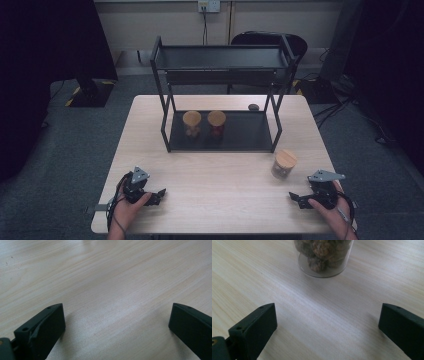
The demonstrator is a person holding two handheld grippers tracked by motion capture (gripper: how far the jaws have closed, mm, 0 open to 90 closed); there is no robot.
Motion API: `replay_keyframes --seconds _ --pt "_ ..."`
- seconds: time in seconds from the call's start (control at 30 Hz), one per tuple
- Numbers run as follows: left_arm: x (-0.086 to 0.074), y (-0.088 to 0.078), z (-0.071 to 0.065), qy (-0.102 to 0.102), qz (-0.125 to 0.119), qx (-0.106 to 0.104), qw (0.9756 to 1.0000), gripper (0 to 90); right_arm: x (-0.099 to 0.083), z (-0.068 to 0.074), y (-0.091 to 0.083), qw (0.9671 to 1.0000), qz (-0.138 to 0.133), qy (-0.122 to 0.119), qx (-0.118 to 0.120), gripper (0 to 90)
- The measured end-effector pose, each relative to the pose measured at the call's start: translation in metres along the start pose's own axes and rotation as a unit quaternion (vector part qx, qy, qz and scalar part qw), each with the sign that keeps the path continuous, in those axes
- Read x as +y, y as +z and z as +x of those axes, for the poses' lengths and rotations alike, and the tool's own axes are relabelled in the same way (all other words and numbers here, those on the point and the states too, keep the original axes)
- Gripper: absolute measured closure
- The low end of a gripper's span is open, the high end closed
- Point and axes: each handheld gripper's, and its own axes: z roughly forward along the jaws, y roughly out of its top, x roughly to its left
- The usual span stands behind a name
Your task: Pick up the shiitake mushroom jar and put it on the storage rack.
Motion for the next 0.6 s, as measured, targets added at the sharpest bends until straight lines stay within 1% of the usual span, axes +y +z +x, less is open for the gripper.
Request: replay_keyframes --seconds 0.13,0.2,0.5,0.6 --pt "0.000 0.000 0.000 0.000 0.000 0.000 1.0000 0.3 0.005 0.000 -0.003 0.9998 -0.016 0.009 0.000 1.0" --pt "0.000 0.000 0.000 0.000 0.000 0.000 1.0000 0.3 0.007 -0.001 -0.003 0.9997 -0.021 0.013 0.005 0.9" --pt "0.000 0.000 0.000 0.000 0.000 0.000 1.0000 0.3 0.016 0.000 0.001 0.9997 -0.021 0.005 0.006 0.9" --pt "0.000 0.000 0.000 0.000 0.000 0.000 1.0000 0.3 0.019 0.000 0.002 0.9996 -0.025 0.008 0.008 0.9"
